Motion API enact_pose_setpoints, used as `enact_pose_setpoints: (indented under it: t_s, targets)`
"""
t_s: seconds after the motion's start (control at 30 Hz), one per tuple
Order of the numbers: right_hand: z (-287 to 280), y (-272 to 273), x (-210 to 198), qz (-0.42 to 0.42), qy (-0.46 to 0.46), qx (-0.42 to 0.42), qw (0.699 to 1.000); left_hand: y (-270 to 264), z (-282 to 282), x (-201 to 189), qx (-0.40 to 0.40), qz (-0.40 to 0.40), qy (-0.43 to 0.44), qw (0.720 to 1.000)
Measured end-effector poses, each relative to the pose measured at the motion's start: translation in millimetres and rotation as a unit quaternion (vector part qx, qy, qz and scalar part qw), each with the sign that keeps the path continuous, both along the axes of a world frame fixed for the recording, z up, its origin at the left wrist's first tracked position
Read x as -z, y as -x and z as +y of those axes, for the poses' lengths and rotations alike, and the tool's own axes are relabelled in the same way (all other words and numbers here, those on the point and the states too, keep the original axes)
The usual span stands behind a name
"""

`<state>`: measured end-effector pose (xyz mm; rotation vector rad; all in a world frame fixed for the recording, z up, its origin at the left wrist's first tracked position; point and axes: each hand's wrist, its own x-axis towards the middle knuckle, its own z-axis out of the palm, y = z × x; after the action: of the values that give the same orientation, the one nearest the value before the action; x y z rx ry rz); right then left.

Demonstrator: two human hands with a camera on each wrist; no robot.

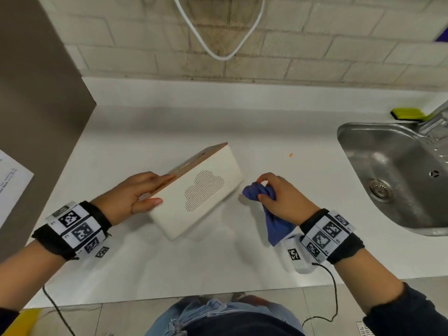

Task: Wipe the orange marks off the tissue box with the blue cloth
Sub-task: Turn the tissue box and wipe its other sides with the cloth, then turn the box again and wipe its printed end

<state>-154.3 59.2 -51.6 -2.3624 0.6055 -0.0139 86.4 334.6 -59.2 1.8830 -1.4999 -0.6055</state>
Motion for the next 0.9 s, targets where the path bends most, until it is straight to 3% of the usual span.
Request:
enact_pose_setpoints:
  t_s: [0.2,0.43,0.53,0.63,0.7,0.77,0.83,0.9]
  targets:
    - [7.7,14.8,-17.1,0.027,-0.034,-0.058,0.997,-21.8,8.8,-15.7,0.037,-0.127,-0.109,0.985]
    - [-5.6,33.0,-15.9,0.075,-0.046,-0.008,0.996,-36.6,27.1,-14.6,0.034,-0.200,-0.210,0.956]
    - [-10.8,41.5,-12.8,0.046,0.013,0.006,0.999,-37.4,33.4,-10.6,-0.044,-0.257,-0.194,0.946]
    - [-13.0,51.8,-2.1,-0.017,0.042,0.001,0.999,2.9,2.3,-19.6,-0.124,-0.279,-0.125,0.944]
    - [-12.0,56.5,-2.5,-0.048,-0.002,0.018,0.999,50.9,-39.0,-14.1,-0.165,-0.261,-0.103,0.946]
    - [-8.3,56.4,-3.3,-0.073,-0.077,0.043,0.993,89.0,-78.6,0.0,-0.215,-0.291,-0.133,0.923]
    - [-4.2,52.7,-2.1,-0.088,-0.135,0.077,0.984,106.0,-103.6,11.2,-0.276,-0.313,-0.151,0.896]
    - [-3.7,50.1,-0.9,-0.071,-0.169,0.106,0.977,107.5,-113.1,18.0,-0.301,-0.314,-0.151,0.888]
